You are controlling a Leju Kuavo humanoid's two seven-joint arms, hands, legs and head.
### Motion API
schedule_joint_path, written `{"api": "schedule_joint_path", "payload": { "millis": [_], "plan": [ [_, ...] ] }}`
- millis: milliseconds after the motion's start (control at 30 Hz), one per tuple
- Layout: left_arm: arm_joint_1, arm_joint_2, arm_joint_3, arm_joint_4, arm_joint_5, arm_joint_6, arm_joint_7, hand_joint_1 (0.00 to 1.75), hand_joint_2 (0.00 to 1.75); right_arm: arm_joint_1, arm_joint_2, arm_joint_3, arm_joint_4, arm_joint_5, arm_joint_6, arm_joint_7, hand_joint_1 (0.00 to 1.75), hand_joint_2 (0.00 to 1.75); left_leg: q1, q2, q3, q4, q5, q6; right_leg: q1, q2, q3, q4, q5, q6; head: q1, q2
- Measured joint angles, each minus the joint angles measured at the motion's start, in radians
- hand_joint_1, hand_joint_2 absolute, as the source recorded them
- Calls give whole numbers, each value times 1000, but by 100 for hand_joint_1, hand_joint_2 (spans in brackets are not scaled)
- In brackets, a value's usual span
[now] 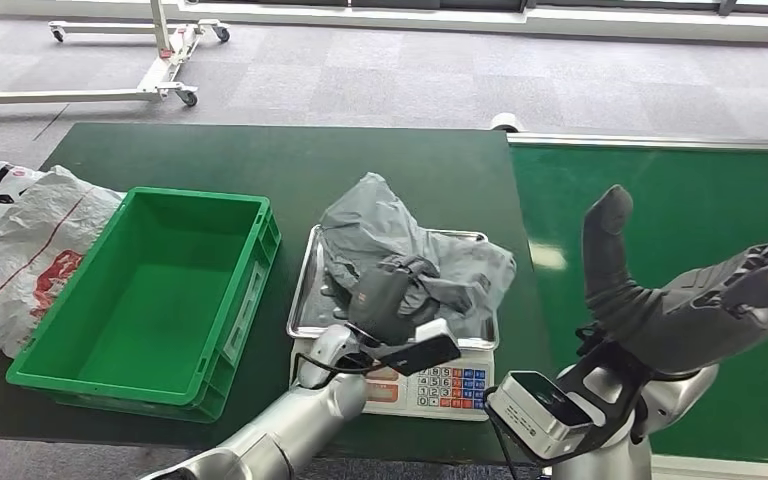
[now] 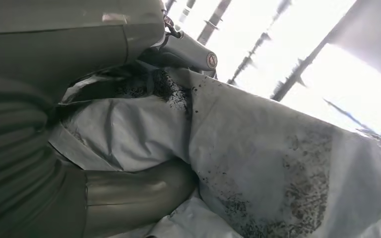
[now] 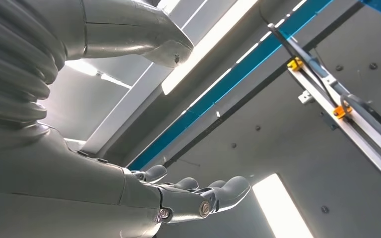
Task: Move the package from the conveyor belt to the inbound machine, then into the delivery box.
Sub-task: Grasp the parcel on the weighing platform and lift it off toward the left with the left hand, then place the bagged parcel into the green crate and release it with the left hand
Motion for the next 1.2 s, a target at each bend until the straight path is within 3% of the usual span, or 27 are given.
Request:
{"api": "schedule_joint_path", "payload": {
  "millis": [167,367,467,567,633,667,733,800,833,867,933,1000,1067,1133,1200],
  "plan": [
    [50,69,200,-258,91,110,-3,175,175,19,-4,-26,2,-9,0,0,0,175,1,0,-1,0,1,-1,2,0,-1,0,0,-1,0,0],
    [100,117,357,-448,66,188,-8,175,175,36,-6,-39,2,-13,-1,0,0,175,3,-1,-3,-1,1,-1,2,0,-2,0,-1,-2,0,0],
    [113,112,468,-528,-133,199,-35,175,175,40,-6,-43,2,-10,-1,0,0,175,3,-1,-4,0,1,-1,2,0,-4,0,-1,-2,0,0],
    [101,64,661,-629,-575,201,-30,175,175,41,-6,-46,2,-6,-2,0,0,175,3,0,-5,0,1,-1,1,1,-5,0,0,-1,0,0],
    [88,57,761,-668,-776,201,53,175,175,42,-6,-52,1,-4,-2,0,0,175,2,1,-4,0,1,-1,1,2,-6,0,0,-1,0,0],
    [80,72,784,-662,-821,201,138,175,175,43,-6,-55,1,-5,-2,0,0,175,2,2,-4,0,1,-1,1,3,-7,0,0,-1,0,0],
    [57,129,768,-591,-835,201,419,175,175,45,-6,-60,1,-12,-3,0,0,175,2,3,-3,0,1,-2,1,5,-8,0,0,-2,0,0],
    [27,185,701,-469,-824,200,708,175,175,49,-6,-67,0,-22,-3,0,0,175,2,3,-3,0,2,-3,2,4,-7,0,1,-3,0,0],
    [13,204,667,-402,-809,200,790,175,175,51,-7,-71,0,-27,-3,0,0,175,2,1,-4,0,3,-3,3,3,-6,0,1,-3,0,0],
    [2,216,642,-339,-790,198,819,175,175,52,-7,-74,0,-30,-3,0,0,175,2,1,-4,0,3,-3,4,2,-6,1,1,-4,0,0],
    [-18,233,614,-216,-756,183,747,175,175,56,-8,-78,0,-34,-3,0,0,175,3,2,-5,-1,4,-4,4,3,-7,1,2,-5,0,0],
    [-35,245,604,-117,-741,161,640,97,175,60,-9,-81,0,-36,-3,0,0,175,3,5,-5,0,4,-3,3,5,-8,1,4,-5,0,0],
    [-55,252,599,-36,-729,139,600,10,87,63,-10,-84,0,-36,-3,0,0,175,3,6,-5,0,3,-3,2,7,-9,1,4,-4,0,0],
    [-78,255,598,29,-717,122,589,0,0,66,-11,-87,0,-36,-3,0,0,175,2,5,-5,0,3,-3,1,6,-8,1,4,-4,0,0],
    [-100,257,598,73,-695,119,568,0,0,67,-11,-90,-1,-36,-3,0,0,175,2,3,-4,-1,3,-3,1,5,-7,1,3,-4,0,0]
  ]
}}
